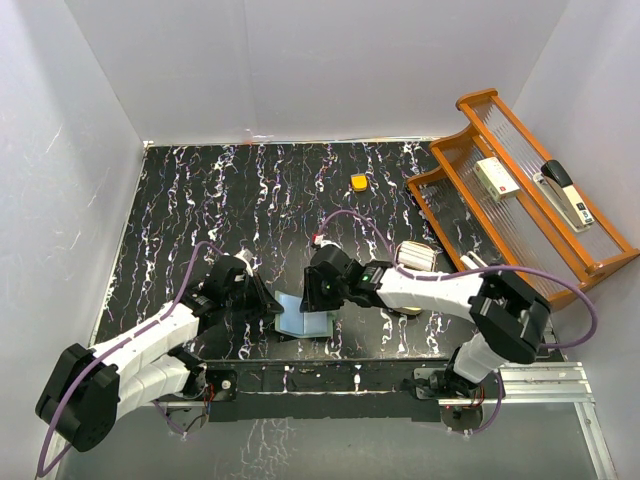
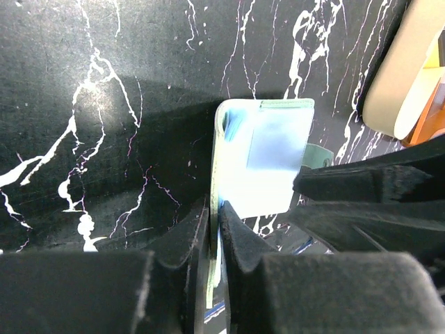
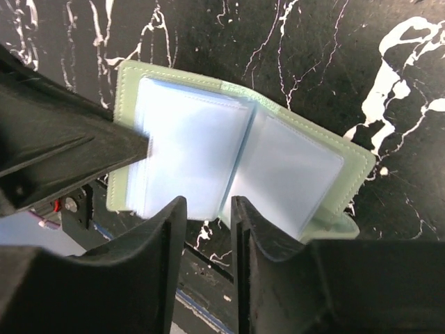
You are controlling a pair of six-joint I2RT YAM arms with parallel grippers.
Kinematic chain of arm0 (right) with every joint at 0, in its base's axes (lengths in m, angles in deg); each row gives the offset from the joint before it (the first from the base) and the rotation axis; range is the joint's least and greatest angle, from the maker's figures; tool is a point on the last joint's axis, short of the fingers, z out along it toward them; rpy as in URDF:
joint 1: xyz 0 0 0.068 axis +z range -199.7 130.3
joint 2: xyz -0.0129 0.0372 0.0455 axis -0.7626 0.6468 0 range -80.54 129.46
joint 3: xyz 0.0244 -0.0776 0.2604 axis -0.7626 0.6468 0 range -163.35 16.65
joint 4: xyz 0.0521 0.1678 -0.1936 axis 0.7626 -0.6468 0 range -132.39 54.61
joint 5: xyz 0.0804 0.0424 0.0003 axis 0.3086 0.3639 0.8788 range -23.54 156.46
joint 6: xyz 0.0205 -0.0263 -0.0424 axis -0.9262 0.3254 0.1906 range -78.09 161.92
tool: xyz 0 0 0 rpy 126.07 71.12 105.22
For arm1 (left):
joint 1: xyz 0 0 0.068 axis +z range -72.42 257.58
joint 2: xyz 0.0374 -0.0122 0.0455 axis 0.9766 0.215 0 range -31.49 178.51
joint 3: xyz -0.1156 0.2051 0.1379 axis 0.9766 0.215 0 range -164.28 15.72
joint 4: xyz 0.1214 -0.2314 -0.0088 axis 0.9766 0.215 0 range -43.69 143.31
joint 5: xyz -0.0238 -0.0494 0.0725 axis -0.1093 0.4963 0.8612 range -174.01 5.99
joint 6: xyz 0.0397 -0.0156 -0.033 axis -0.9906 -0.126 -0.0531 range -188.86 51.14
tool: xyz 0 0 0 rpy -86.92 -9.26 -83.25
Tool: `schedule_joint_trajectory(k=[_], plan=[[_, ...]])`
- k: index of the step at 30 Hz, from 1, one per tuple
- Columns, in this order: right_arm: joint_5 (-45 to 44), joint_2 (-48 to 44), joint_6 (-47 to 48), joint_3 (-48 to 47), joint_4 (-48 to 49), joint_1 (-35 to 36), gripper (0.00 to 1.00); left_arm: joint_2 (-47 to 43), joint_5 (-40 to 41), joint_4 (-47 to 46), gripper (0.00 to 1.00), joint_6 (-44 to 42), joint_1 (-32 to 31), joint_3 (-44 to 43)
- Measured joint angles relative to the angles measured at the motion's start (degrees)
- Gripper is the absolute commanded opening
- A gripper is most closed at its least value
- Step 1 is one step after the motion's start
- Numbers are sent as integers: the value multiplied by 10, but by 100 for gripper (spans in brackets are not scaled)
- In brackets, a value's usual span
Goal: Put the credit cards into the card holder
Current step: Open the card holder at the center of the board.
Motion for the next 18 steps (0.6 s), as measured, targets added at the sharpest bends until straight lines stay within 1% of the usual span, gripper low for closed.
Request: schedule_joint_trajectory(k=[3, 6, 11, 18], plan=[[6, 27, 0, 0, 15, 0, 26, 0, 0, 5, 29, 3, 0, -1], [13, 50, 0, 0, 27, 0, 25, 0, -1, 4, 36, 6, 0, -1], [30, 78, -2, 0, 47, 0, 25, -1, -3, -9, 40, 13, 0, -1], [41, 88, -4, 0, 60, 0, 24, 4, -8, -26, 47, 16, 0, -1]])
